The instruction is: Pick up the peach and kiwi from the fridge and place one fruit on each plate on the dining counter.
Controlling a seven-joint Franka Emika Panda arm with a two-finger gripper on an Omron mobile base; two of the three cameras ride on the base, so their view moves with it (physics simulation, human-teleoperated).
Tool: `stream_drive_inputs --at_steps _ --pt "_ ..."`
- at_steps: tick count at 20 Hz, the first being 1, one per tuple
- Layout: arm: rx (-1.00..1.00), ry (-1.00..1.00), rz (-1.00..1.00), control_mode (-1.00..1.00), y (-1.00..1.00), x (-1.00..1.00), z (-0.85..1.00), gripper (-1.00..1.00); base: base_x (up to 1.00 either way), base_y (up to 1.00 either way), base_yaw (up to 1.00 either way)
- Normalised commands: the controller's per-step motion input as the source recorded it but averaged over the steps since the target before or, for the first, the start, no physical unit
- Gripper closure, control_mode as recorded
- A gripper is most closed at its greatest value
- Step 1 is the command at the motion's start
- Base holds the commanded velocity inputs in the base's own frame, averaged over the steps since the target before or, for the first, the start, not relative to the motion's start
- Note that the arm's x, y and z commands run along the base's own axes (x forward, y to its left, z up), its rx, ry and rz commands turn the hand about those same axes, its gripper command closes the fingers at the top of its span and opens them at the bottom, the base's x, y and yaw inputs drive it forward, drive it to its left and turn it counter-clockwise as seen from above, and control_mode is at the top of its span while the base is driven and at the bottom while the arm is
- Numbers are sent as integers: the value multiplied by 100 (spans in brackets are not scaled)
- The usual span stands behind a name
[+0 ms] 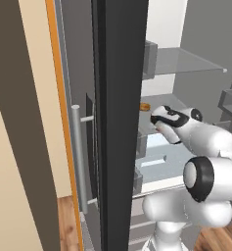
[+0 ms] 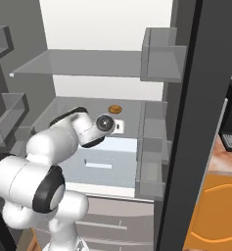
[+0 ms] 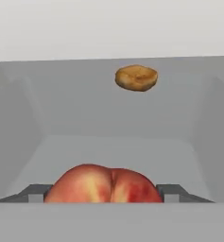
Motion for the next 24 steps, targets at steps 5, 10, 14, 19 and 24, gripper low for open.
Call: stream_drive_inputs --at_steps 5,10,14,19,24 --pt "0 4 -15 -100 0 -100 92 100 0 0 0" --pt "-8 33 -6 -100 0 -91 93 100 0 0 0" --pt "-16 40 -1 -100 -4 -75 49 100 0 0 0" --pt "-11 24 0 -100 0 -47 -6 100 0 0 0" --pt "-2 2 0 -100 1 -2 -8 100 0 0 0"
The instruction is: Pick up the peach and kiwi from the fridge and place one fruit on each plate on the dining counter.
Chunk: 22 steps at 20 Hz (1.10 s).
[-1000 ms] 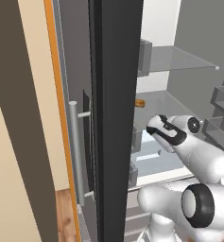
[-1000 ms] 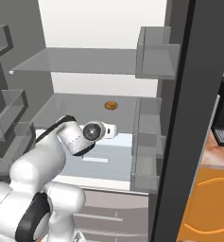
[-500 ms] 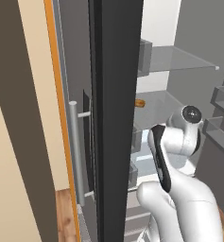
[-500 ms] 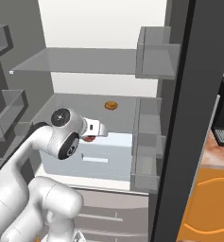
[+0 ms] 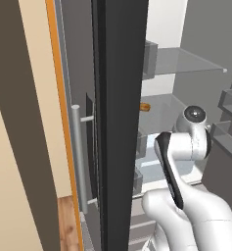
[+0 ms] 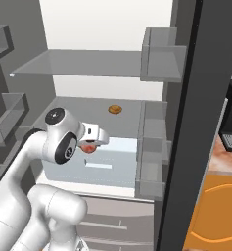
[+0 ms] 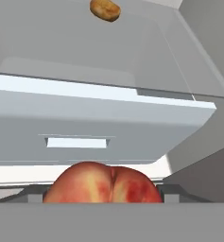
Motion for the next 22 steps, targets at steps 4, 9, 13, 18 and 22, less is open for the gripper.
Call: stream_drive_inputs --at_steps 4,9,13,18,22 --pt "0 0 0 -100 0 0 -1 100 0 0 0" --pt "0 0 0 -100 0 0 -4 100 0 0 0" --pt "0 0 0 100 1 -2 -4 100 -27 0 4" --pt "0 0 0 100 0 0 0 100 -55 1 11" --pt "0 0 0 100 0 0 0 100 -69 6 -1"
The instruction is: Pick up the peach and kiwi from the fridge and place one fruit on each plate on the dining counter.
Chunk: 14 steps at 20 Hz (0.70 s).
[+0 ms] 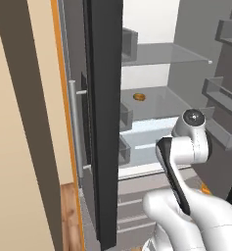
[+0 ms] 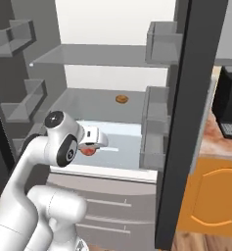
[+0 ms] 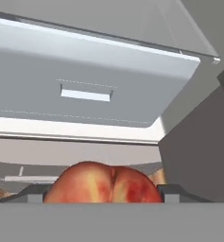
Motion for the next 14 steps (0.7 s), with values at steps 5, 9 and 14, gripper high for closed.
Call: stream_drive_inputs --at_steps 5,9,14 --pt "0 0 0 100 0 0 0 100 -70 9 -20" --pt "0 0 0 100 0 0 0 100 -57 15 -35" --pt "0 0 0 100 0 0 0 100 -42 40 -40"
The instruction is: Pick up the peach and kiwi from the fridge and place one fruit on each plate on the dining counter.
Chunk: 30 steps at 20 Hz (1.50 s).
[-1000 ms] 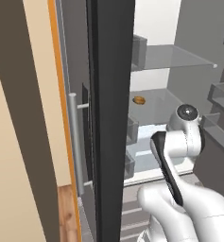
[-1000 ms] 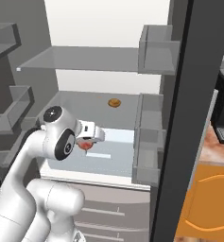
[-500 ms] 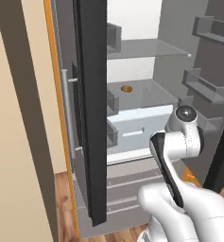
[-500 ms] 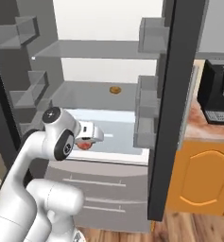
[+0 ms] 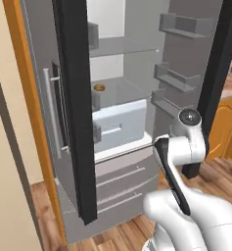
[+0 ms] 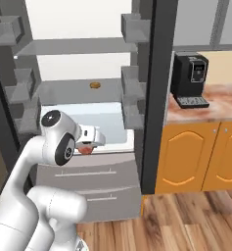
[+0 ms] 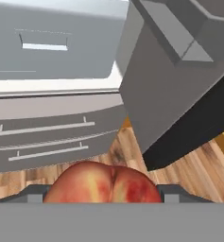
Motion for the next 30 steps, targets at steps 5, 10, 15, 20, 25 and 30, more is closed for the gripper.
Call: stream_drive_inputs --at_steps 5,10,15,20,25,30 --pt "0 0 0 100 0 0 0 100 -50 49 -44" --pt "0 0 0 100 0 0 0 100 -64 5 -41" --pt "0 0 0 100 0 0 0 100 -73 3 -41" --pt "0 0 0 100 0 0 0 100 -82 7 -39" --pt "0 0 0 100 0 0 0 100 -78 12 -37" --pt "0 0 0 100 0 0 0 100 -73 17 -35"
